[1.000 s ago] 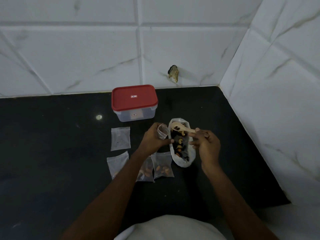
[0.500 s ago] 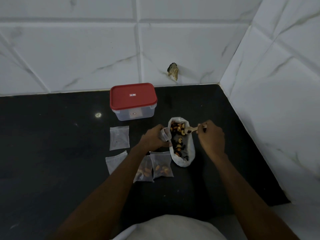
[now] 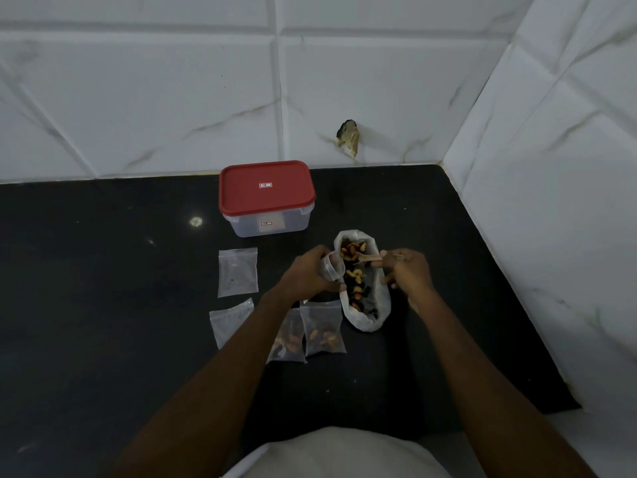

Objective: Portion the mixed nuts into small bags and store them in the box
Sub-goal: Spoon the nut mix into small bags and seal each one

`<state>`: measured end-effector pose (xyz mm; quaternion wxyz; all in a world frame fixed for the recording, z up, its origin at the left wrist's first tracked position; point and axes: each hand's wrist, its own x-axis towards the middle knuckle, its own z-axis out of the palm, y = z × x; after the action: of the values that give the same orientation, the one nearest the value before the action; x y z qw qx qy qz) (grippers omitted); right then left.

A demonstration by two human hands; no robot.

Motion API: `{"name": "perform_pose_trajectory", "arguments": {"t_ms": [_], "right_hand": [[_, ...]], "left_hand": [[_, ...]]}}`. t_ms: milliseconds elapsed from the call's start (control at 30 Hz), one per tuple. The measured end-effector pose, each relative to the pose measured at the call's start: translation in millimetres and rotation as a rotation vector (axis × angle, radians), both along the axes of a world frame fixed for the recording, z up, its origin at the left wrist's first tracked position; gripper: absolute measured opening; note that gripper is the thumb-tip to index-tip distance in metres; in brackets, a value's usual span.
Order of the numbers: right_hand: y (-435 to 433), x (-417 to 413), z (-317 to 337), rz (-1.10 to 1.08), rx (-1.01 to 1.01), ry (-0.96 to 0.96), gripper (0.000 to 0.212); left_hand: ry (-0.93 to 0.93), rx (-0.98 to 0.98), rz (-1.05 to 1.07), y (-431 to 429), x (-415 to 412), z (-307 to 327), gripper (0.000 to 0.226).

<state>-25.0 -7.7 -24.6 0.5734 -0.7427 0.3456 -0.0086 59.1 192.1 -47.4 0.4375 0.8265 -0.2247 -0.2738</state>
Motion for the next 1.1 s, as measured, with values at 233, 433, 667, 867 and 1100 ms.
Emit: {"name": "perform_pose_trajectory", "arguments": {"t_ms": [233,433,667,867,1100], "right_hand": [[-7,-12,-9,-0.097,0.27,0.031,0.017],[-8,-23,-5,-0.157,0.336,-0.015,0.013],[-7,-35,14,-0.142,0.32,-0.072,0.013],[19,-41,34,-0.083,0.224,-0.119,0.015],[54,-47,50,0.308,-0.439,-0.263,0.012]], "left_hand": [[0.021,-0.005,0.0,1,0,-2,0.058],[0.005,0.006,0.013,1,-1,-6,0.061],[-0.009,-0.034,0.103,0,-7,-2,0.061],[-0.024,-0.062,0.09,-4,-11,2,0.063],[-0.017,-0.195,0.115,-3,-25,15,0.05]]}}
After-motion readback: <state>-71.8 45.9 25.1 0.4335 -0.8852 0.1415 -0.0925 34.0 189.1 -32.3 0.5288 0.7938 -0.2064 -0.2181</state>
